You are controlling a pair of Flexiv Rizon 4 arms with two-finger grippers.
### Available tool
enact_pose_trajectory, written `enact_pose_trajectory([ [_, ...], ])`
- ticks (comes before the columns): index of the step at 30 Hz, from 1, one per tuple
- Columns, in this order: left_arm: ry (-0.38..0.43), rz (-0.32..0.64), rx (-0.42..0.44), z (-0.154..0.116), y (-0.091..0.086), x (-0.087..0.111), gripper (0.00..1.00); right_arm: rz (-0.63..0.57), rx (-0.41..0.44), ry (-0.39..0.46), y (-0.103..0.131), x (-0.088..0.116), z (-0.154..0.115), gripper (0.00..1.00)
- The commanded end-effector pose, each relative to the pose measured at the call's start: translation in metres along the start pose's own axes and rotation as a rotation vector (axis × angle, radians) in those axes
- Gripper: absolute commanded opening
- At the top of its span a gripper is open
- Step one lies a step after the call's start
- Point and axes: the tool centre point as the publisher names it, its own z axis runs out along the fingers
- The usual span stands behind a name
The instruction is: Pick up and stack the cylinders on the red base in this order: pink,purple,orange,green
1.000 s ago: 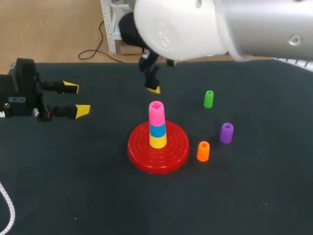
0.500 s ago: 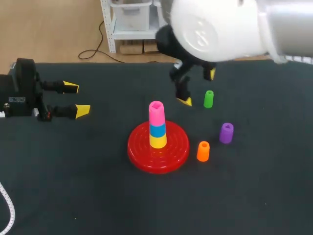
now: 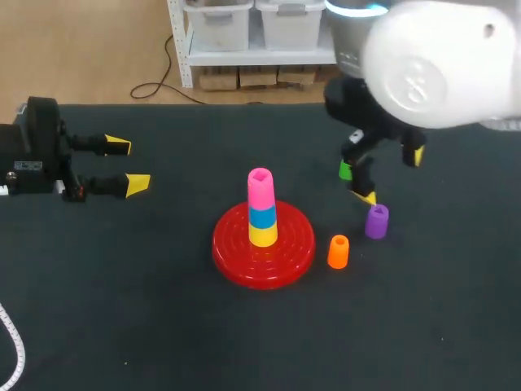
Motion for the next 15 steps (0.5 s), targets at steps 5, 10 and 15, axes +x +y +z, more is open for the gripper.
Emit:
enact_pose_trajectory([
  [5,-0.009,0.003,-0.004,0.0011,0.0000,0.0021,1.00,-0.006,-0.007,-0.050,0.0007,-0.0041,0.0008,1.00],
  [10,-0.009,0.003,-0.004,0.0011,0.0000,0.0021,1.00,-0.006,-0.007,-0.050,0.0007,-0.0041,0.0008,1.00],
  [15,-0.009,0.003,-0.004,0.0011,0.0000,0.0021,1.00,-0.006,-0.007,-0.050,0.0007,-0.0041,0.0008,1.00],
])
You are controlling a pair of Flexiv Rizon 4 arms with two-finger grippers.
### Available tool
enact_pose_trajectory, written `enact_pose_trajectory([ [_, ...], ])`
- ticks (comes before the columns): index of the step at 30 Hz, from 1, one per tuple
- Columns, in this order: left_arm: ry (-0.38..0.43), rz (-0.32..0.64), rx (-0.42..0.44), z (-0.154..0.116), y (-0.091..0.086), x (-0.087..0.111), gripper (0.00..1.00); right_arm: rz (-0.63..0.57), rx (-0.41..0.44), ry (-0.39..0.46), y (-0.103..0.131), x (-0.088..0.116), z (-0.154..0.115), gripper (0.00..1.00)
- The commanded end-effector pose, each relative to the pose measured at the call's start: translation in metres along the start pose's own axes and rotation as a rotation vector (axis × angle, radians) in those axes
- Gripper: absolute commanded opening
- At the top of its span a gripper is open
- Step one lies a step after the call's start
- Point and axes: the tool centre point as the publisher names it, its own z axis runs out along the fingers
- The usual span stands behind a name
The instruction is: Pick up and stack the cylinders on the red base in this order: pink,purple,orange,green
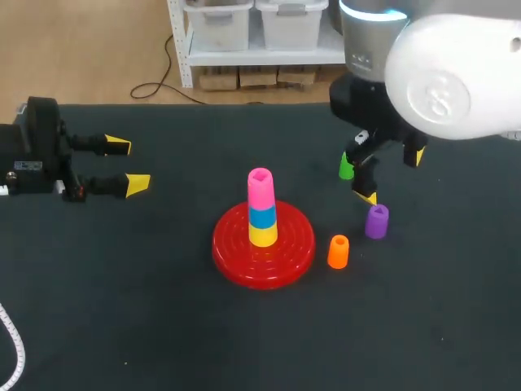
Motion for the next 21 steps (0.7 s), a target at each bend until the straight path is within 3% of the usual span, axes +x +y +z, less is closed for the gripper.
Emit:
enact_pose_trajectory([
  [1,-0.009,0.003,-0.004,0.001,0.000,0.002,1.00,0.002,0.001,-0.002,0.000,0.000,0.000,1.00],
  [5,-0.009,0.003,-0.004,0.001,0.000,0.002,1.00,0.017,0.010,-0.028,-0.001,0.004,0.003,1.00],
  [7,-0.009,0.003,-0.004,0.001,0.000,0.002,1.00,0.039,-0.033,-0.040,-0.007,0.006,0.012,1.00],
  [11,-0.009,0.003,-0.004,0.001,0.000,0.002,1.00,0.061,-0.032,-0.042,-0.020,0.004,0.030,1.00],
  [21,-0.009,0.003,-0.004,0.001,0.000,0.002,1.00,0.016,-0.009,-0.035,-0.026,-0.006,0.060,1.00],
])
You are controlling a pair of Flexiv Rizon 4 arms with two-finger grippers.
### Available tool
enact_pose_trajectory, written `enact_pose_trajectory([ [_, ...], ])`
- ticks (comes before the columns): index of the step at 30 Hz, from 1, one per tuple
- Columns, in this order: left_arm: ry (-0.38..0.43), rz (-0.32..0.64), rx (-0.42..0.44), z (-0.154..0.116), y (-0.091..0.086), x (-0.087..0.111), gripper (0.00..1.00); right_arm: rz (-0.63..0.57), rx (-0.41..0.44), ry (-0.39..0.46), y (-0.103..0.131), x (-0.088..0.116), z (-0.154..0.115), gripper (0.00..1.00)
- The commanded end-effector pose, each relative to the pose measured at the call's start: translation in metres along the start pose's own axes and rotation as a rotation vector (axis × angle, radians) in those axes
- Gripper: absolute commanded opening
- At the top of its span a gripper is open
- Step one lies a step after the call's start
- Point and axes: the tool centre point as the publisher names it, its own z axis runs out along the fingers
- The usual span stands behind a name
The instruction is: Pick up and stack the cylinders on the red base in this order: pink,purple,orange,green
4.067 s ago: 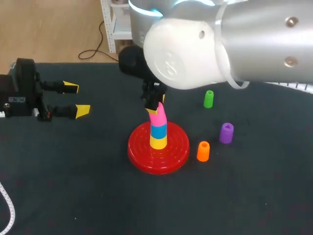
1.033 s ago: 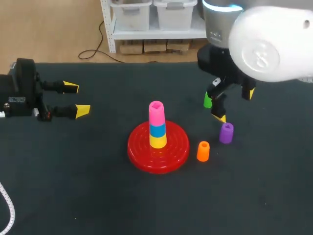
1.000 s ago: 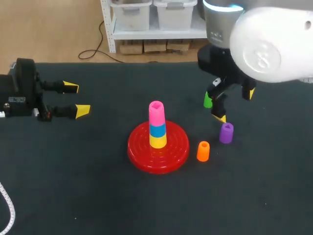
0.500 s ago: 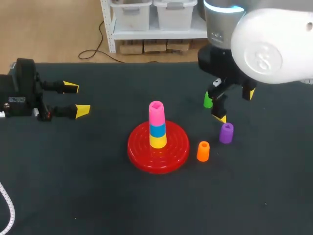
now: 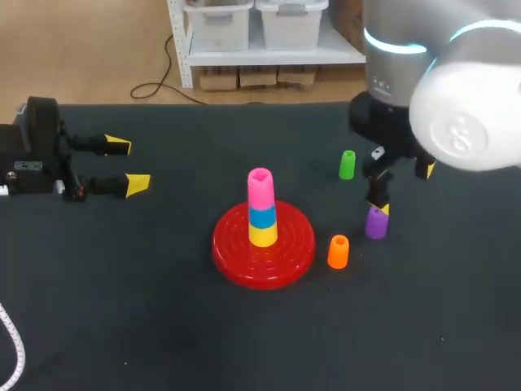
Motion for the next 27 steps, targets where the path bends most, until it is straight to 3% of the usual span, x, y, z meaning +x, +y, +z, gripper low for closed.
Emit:
enact_pose_trajectory([
  [1,-0.009,0.003,-0.004,0.001,0.000,0.002,1.00,-0.009,-0.010,-0.011,0.001,-0.005,0.010,1.00],
  [6,-0.009,0.003,-0.004,0.001,0.000,0.002,1.00,-0.002,-0.053,-0.055,0.003,-0.013,0.020,1.00],
  [17,-0.009,0.003,-0.004,0.001,0.000,0.002,1.00,0.014,-0.052,-0.145,-0.008,-0.029,0.019,1.00],
  [20,-0.009,0.003,-0.004,0.001,0.000,0.002,1.00,-0.002,-0.039,-0.081,-0.011,-0.027,0.014,1.00],
  [27,-0.009,0.003,-0.004,0.001,0.000,0.002,1.00,-0.002,-0.039,-0.081,-0.011,-0.027,0.014,1.00],
])
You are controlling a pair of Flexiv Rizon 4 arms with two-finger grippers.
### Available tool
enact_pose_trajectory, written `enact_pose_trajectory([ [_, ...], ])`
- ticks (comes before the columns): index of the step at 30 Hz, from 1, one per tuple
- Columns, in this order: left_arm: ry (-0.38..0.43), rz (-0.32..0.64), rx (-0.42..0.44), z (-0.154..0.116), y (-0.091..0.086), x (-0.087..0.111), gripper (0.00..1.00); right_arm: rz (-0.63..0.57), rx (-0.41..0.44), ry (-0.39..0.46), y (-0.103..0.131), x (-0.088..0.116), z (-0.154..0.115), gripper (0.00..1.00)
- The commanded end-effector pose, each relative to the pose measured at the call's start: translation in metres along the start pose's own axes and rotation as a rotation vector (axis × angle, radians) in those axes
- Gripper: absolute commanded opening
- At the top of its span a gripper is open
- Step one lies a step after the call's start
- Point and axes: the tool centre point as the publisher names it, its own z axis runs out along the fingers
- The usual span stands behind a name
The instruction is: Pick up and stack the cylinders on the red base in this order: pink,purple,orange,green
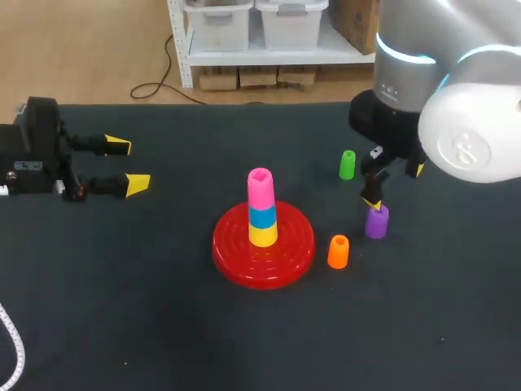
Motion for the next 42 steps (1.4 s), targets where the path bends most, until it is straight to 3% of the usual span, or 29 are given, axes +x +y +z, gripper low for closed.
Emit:
enact_pose_trajectory([
  [1,-0.009,0.003,-0.004,0.001,0.000,0.002,1.00,0.000,-0.002,0.007,-0.001,-0.003,0.000,1.00],
  [11,-0.009,0.003,-0.004,0.001,0.000,0.002,1.00,0.006,0.004,0.005,-0.001,-0.003,0.000,1.00],
  [18,-0.009,0.003,-0.004,0.001,0.000,0.002,1.00,0.011,0.054,-0.180,-0.010,-0.008,0.004,1.00],
  [24,-0.009,0.003,-0.004,0.001,0.000,0.002,1.00,-0.011,0.054,-0.253,-0.009,-0.010,0.020,1.00],
  [42,-0.009,0.003,-0.004,0.001,0.000,0.002,1.00,0.008,-0.025,-0.192,0.002,-0.011,0.051,1.00],
])
